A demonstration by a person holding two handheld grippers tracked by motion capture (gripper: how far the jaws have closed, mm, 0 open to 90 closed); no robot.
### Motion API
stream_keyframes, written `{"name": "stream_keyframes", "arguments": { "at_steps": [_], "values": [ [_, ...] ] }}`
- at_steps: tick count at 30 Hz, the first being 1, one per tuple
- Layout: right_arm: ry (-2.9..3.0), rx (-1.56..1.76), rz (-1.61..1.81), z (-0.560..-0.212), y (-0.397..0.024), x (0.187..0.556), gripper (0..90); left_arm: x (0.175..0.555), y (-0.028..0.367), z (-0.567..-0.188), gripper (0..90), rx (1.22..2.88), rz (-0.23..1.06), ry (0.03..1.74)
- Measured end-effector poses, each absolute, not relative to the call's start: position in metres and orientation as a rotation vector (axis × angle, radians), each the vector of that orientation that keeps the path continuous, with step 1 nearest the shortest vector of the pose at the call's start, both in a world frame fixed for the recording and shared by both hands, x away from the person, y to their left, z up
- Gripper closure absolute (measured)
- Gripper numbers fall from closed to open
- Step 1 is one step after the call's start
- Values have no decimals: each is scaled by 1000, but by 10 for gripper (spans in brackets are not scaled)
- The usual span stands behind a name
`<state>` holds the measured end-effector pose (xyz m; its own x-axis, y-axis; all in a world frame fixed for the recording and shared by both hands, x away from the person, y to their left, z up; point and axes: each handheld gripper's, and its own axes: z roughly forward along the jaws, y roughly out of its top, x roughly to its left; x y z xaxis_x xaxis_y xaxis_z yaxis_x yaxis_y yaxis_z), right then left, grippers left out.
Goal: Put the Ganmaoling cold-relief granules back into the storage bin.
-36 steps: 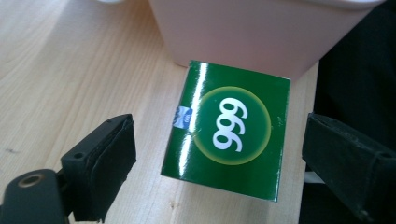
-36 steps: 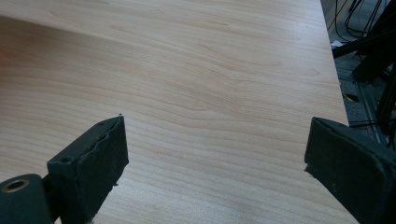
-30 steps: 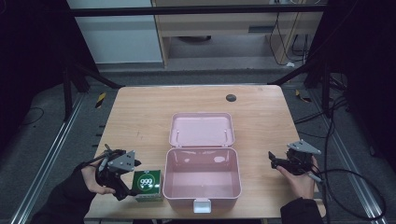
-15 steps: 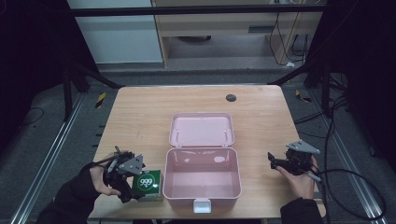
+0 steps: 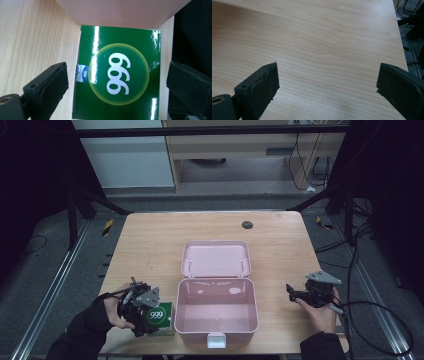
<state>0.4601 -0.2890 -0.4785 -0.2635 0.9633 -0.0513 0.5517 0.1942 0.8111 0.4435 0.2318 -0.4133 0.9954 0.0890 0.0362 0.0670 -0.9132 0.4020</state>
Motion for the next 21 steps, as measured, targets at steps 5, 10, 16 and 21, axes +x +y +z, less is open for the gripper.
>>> {"name": "stream_keyframes", "arguments": {
  "at_steps": [5, 10, 16, 21],
  "values": [
    [1908, 1410, 923, -479, -289, 461, 44, 445, 230, -419, 32, 2739, 63, 104],
    [1914, 1414, 921, -480, -289, 461, 44, 446, 230, -424, 38, 2730, 48, 107],
    [1920, 1412, 919, -481, -288, 461, 44, 447, 230, -433, 54, 2753, 32, 109],
    [1922, 1414, 918, -481, -288, 461, 44, 447, 229, -434, 76, 2755, 26, 111]
  ]
}}
